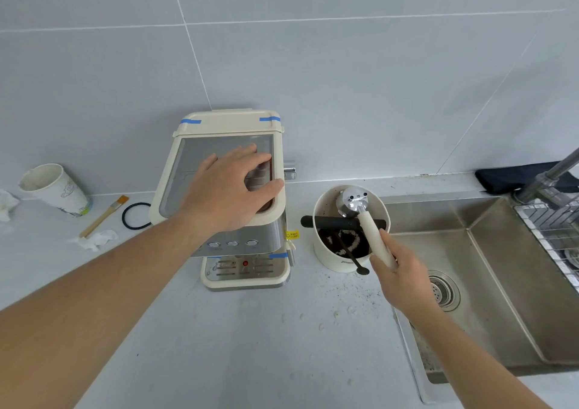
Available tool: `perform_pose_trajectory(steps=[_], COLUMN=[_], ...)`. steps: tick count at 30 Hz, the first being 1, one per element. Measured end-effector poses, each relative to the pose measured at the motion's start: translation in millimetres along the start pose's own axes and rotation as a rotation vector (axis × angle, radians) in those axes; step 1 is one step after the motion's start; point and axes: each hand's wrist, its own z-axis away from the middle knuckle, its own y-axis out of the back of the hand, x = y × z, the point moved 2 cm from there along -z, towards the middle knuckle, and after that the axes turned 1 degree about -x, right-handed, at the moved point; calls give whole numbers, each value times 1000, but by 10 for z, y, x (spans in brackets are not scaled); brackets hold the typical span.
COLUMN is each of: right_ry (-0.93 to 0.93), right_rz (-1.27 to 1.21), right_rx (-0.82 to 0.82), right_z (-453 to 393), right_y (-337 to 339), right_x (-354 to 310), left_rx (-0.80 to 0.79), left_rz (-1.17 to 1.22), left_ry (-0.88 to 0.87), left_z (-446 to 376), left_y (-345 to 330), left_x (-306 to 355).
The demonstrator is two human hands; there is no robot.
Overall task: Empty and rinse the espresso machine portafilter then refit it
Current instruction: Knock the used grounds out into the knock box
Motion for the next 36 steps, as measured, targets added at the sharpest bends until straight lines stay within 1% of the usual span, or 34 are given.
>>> perform_pose_trajectory(steps=[6,12,17,26,31,33,36], right_ry=[16,52,32,39,57,53,16], right_rz=[-5,-52,-1,-2,-75,-48,28], right_rx=[-10,83,13,25,67,72,34], right_z=[16,35,33,37,79,78,53], right_y=[20,50,-13,-12,14,-8,-69], right_x=[-45,-45,-11,-12,-46,-42,-12], left_rx=[0,5,4,3,2,-1,-4], left_rz=[0,6,3,11,2,3,4], left_ry=[0,-1,-1,2,-4,-1,-5], left_z=[-3,-13,-7,-2,-12,-10,-8], left_y=[9,-1,-2,4,1,-2,-1], left_x=[-5,-14,-7,-2,-9,-11,-13])
